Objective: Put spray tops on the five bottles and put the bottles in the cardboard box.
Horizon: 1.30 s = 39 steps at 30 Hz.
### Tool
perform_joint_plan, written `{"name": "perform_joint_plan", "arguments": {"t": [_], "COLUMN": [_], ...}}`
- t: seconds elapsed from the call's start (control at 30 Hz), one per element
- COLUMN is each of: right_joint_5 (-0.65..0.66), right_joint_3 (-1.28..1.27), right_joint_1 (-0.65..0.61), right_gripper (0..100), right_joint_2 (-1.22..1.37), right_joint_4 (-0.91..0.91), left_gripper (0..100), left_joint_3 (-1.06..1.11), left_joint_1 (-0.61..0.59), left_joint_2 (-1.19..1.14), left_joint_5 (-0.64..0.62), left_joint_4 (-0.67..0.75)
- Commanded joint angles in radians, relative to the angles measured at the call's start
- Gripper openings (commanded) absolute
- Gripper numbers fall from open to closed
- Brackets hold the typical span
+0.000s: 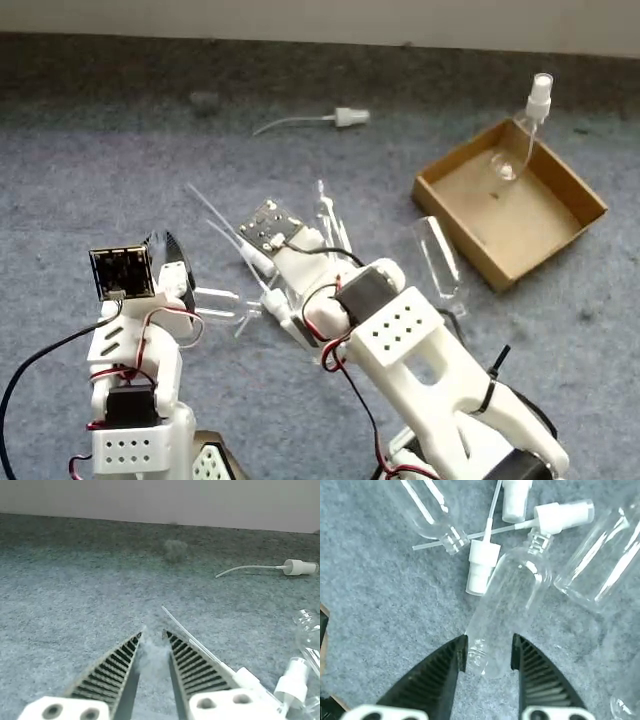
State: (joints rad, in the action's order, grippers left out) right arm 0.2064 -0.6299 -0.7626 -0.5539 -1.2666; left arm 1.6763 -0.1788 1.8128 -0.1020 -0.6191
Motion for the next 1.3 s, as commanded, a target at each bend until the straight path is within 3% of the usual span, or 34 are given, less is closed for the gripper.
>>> {"name": "perform_joint_plan", "arguments": {"t": [0.0, 0.63, 1.07, 1.27], "right_joint_5": [0.008, 0.005, 0.014, 0.098], "right_joint_3": [0.091, 0.147, 0.147, 0.147], "right_joint_1": [0.007, 0.013, 0.015, 0.019], "right_gripper": [21.3, 21.4, 21.9, 29.9], "right_joint_2": [0.079, 0.512, 0.634, 0.636], "right_joint_4": [0.024, 0.245, 0.251, 0.249], "left_gripper": [1, 1, 1, 1], "left_joint_3": [0.018, 0.018, 0.018, 0.018], "left_joint_1": [-0.005, -0.005, -0.005, -0.005], "left_joint_2": [0.001, -0.001, -0.001, -0.001], "left_joint_5": [0.011, 0.011, 0.011, 0.011], "left_joint_4": [0.034, 0.032, 0.032, 0.031]}}
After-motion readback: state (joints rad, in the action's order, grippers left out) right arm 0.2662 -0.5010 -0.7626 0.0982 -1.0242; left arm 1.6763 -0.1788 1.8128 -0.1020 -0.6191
